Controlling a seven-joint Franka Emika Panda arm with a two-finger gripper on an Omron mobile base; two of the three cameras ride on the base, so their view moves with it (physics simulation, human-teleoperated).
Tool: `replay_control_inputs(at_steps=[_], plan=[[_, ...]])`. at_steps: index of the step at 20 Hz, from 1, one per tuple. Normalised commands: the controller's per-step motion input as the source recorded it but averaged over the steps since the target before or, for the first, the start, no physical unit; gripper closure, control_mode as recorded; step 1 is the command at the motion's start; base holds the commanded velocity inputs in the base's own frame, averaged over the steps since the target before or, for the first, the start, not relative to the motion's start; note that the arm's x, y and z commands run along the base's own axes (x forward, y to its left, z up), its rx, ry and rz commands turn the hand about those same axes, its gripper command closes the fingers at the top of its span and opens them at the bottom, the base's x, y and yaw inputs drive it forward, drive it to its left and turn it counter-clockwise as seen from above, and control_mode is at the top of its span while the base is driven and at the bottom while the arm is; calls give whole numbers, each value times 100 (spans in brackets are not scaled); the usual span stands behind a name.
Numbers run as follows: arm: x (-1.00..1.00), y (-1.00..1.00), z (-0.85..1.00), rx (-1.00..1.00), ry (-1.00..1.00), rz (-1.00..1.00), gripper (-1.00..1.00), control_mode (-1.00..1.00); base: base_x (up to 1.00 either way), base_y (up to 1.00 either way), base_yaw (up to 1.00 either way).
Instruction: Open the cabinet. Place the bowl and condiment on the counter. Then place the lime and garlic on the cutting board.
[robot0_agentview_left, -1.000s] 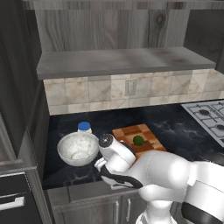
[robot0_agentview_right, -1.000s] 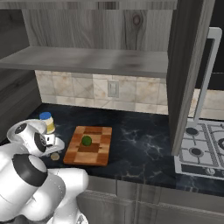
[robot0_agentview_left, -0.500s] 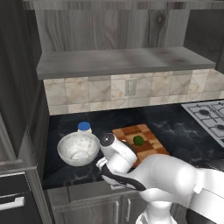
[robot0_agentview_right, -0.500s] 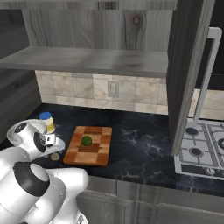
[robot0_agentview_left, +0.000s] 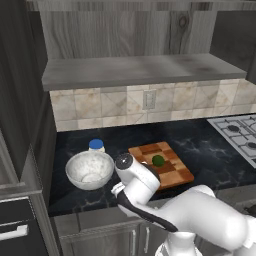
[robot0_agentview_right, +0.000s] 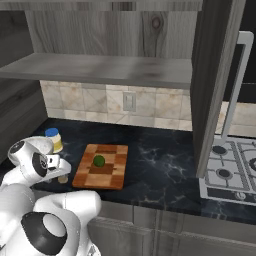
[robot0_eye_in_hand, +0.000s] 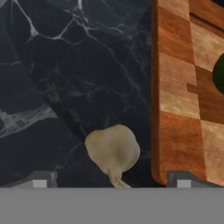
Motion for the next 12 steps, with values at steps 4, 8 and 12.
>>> replay_control_inputs(at_steps=[4, 8, 12], plan=[[0, -4, -2, 0, -3, 1, -100, -100, 0, 0, 0], [-7, -38, -13, 0, -7, 1, -100, -100, 0, 0, 0], [-9, -44, -11, 0, -7, 1, -100, -100, 0, 0, 0]])
